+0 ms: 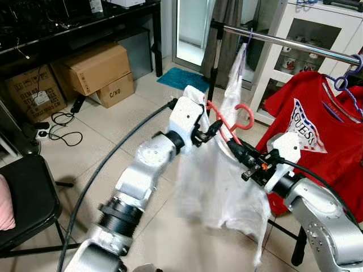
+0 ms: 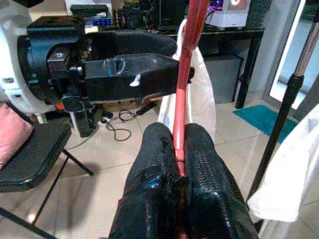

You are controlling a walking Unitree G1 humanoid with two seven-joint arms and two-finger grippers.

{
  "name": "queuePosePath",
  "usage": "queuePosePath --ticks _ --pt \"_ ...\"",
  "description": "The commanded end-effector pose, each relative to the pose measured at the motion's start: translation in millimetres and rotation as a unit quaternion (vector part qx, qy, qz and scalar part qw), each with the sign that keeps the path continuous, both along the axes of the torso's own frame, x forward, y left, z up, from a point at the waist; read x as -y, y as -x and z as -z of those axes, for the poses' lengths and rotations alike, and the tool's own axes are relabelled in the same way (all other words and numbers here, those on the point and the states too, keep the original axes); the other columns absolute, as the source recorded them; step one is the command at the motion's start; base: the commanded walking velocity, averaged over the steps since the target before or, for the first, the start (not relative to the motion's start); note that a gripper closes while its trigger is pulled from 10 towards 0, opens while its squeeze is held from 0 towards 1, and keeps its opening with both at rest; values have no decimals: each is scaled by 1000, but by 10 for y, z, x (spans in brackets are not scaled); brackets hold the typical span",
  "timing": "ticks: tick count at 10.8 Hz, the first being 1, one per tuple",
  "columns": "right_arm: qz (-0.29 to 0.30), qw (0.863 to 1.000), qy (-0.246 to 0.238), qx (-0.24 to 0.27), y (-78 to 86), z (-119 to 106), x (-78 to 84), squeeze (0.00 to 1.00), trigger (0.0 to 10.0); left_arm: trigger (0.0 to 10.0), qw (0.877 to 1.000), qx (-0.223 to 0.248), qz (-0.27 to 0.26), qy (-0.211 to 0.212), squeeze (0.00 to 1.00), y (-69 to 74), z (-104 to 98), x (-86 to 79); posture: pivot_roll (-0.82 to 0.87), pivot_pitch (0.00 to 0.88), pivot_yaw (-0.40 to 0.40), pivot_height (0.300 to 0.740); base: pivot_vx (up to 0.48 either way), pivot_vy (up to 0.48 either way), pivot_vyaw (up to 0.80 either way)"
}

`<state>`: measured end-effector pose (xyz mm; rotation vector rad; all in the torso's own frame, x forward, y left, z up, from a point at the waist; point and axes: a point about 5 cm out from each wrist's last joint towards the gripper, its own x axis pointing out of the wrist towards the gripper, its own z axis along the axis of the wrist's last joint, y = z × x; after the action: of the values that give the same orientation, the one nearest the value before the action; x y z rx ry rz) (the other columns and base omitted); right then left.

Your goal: Hang hanger

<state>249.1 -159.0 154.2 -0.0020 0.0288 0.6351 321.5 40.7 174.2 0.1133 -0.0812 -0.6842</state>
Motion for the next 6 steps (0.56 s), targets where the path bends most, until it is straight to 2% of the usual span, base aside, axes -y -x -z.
queuePosePath --ticks 1,2,4,6 --pt "-27 999 -6 31 41 -104 -5 0 10000 10000 994 9 -106 2 659 -121 -38 -297 47 5 6 740 0 0 0" --pt "-26 999 -3 30 33 -101 10 0 10000 10000 993 19 -115 21 1000 -79 -94 -267 45 6 6 740 0 0 0" --pt "-25 999 2 29 17 -96 28 0 10000 10000 993 20 -117 13 1000 4 -82 -205 47 8 5 740 0 0 0" --pt "-32 999 4 33 -7 -119 41 0 10000 10000 985 33 -165 23 1000 32 -115 -215 48 13 4 740 0 0 0"
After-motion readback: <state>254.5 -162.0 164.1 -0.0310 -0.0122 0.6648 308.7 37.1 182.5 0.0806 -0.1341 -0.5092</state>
